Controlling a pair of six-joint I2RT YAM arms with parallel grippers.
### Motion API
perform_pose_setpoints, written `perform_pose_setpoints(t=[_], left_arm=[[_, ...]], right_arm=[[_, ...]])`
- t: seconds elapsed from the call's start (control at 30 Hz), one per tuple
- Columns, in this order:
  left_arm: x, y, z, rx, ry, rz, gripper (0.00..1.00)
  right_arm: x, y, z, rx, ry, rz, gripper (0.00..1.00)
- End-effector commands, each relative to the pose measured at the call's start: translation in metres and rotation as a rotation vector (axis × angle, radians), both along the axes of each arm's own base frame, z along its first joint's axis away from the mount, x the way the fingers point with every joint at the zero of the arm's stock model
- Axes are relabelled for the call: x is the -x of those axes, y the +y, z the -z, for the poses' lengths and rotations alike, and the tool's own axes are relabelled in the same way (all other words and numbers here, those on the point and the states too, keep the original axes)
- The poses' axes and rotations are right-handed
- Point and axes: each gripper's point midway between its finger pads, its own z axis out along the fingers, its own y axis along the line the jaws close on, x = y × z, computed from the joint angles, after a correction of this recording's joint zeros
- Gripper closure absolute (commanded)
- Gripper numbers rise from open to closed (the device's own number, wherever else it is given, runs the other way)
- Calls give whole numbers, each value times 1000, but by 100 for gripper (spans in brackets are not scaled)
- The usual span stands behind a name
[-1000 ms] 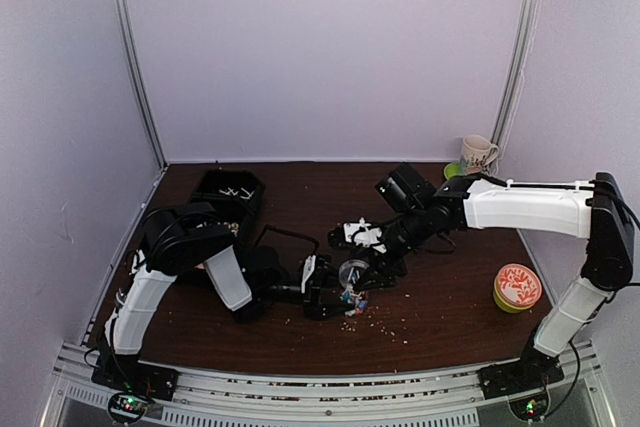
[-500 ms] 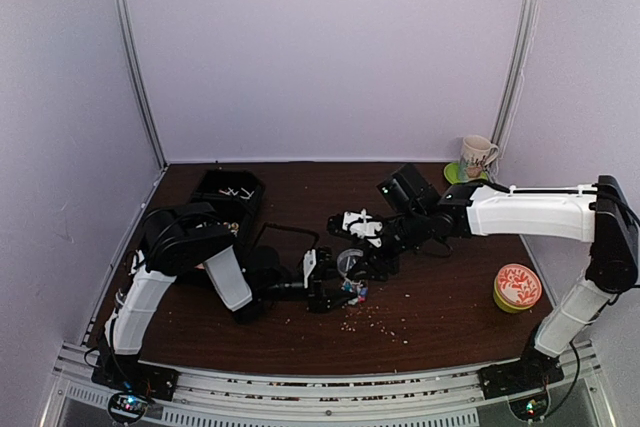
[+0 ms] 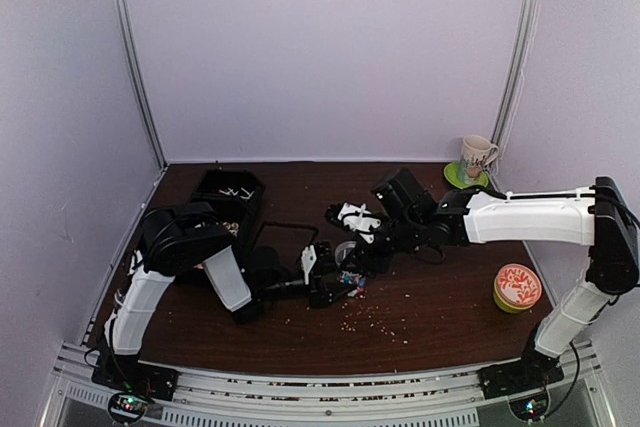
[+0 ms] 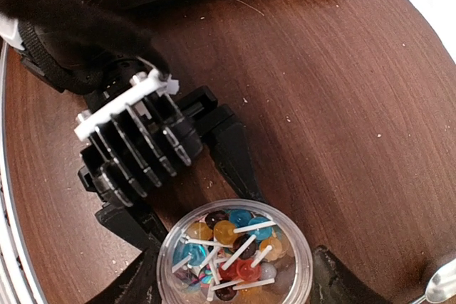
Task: Pack the candies
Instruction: Screw the bottle lid onto the packing bottle.
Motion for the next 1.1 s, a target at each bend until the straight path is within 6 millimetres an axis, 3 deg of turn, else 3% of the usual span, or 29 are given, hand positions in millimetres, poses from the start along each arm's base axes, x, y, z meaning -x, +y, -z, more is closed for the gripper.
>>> perform_pose_setpoints(t=[0.0,0.17,0.43,0.73,1.07], left_arm=[[-14,14,39,-130,87,-115,51],[-13,15,40,-133,82,-112,51],[12,9,35,-99,68,34,51],[49,7,28,-52,36,253,50],[60,6,26,-38,42,324,50]], right_arm=[[-11,-5,2,-10,-7,145,35],[-9,-6,-4,-21,2,153,30],[3,-11,-28,1,-72,-20,0],[40,-22,-29,38,-93,-390,0],[48,-11,-24,13,-72,-530,1]])
